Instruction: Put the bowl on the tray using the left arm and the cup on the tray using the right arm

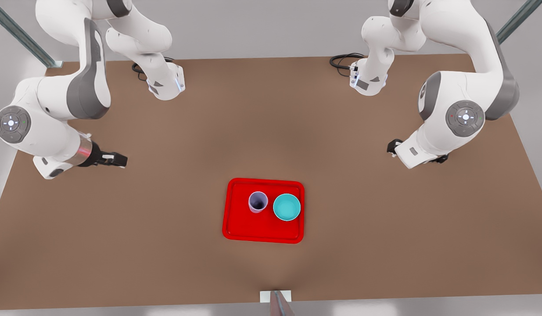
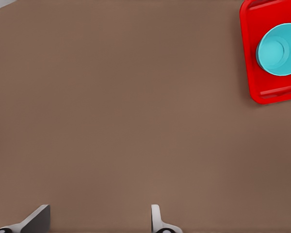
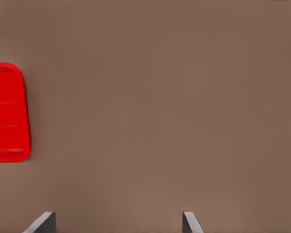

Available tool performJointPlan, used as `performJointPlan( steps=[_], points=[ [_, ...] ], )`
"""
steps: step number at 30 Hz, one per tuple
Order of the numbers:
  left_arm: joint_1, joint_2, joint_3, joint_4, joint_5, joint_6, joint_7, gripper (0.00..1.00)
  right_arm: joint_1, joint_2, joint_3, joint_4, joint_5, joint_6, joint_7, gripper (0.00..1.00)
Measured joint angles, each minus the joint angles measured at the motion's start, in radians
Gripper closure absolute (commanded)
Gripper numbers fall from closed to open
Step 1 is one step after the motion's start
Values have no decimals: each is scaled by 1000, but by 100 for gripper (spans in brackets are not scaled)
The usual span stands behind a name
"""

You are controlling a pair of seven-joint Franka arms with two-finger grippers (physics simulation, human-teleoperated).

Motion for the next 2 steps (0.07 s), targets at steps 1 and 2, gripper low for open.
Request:
performJointPlan(
  steps=[1, 2],
  points=[
    [0, 0, 0, 0, 0, 0, 0, 0, 2, -3, 1, 0, 2, -1, 0, 0],
    [-1, 0, -1, 0, 0, 0, 0, 0, 4, -4, 1, 1, 2, 0, -2, 0]
  ],
)
